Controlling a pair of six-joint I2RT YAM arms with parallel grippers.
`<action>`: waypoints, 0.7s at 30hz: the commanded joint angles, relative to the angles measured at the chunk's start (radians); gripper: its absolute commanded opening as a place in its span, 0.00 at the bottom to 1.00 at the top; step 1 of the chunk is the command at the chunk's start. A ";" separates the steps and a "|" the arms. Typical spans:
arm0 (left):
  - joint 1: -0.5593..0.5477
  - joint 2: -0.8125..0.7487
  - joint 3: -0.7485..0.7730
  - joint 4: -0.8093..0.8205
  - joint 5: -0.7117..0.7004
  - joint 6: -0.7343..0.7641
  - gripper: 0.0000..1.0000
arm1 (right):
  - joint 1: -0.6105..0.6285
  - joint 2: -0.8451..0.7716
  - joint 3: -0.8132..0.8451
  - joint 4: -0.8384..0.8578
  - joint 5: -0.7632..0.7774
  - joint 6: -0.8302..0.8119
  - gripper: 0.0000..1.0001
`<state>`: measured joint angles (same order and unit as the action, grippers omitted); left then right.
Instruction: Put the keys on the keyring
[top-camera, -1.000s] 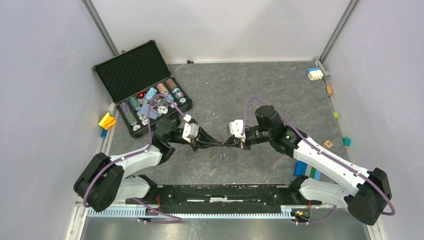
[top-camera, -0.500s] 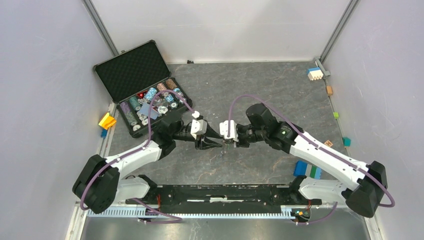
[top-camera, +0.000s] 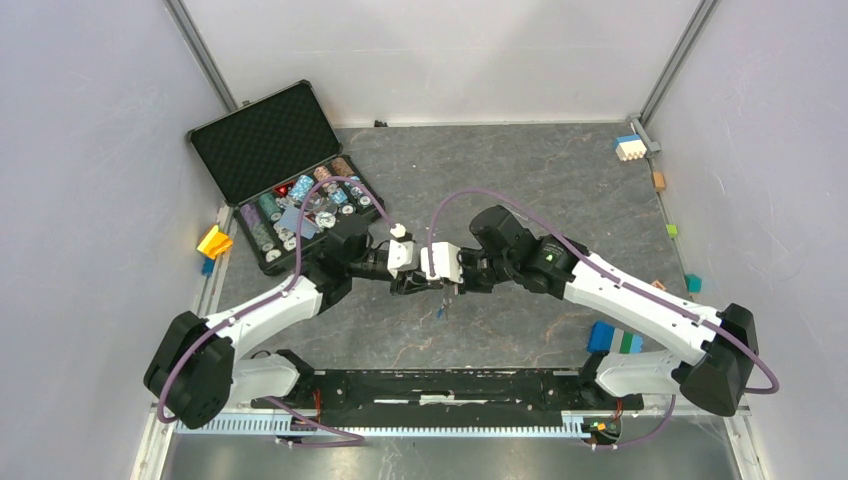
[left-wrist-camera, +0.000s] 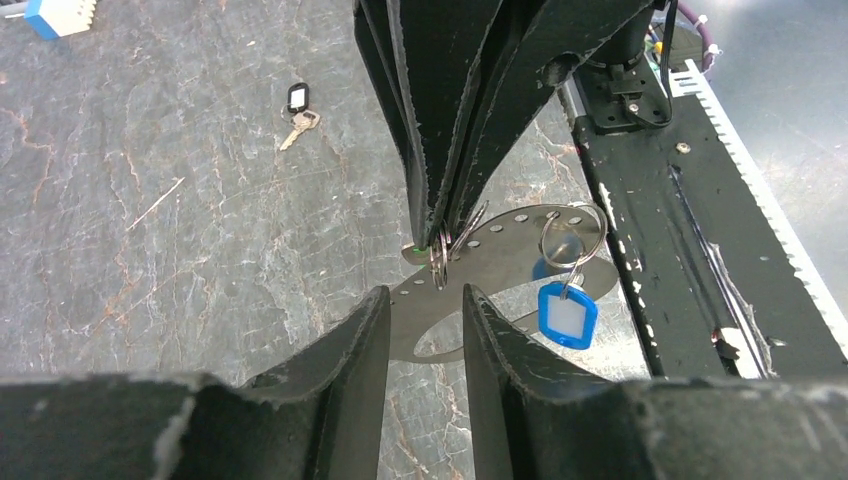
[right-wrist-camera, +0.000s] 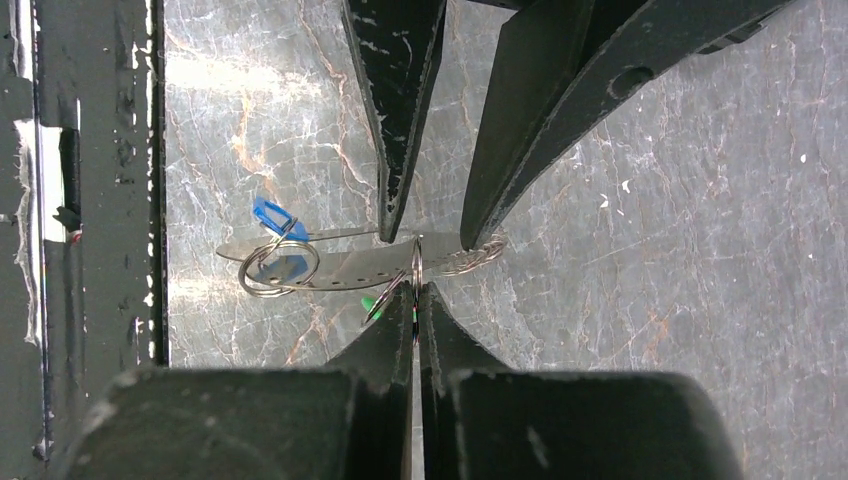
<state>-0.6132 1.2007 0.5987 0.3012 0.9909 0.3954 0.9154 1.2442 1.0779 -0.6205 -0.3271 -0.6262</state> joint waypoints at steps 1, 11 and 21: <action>-0.014 -0.001 0.051 -0.020 -0.028 0.064 0.38 | 0.014 0.018 0.067 -0.017 0.042 0.004 0.00; -0.033 0.021 0.052 0.015 -0.032 0.034 0.36 | 0.016 0.033 0.081 -0.019 0.033 0.017 0.00; -0.028 0.010 -0.054 0.215 -0.004 0.033 0.34 | 0.012 -0.002 0.031 0.021 0.007 0.011 0.00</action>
<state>-0.6338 1.2186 0.5743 0.4038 0.9745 0.4107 0.9230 1.2652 1.1103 -0.6590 -0.2955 -0.6167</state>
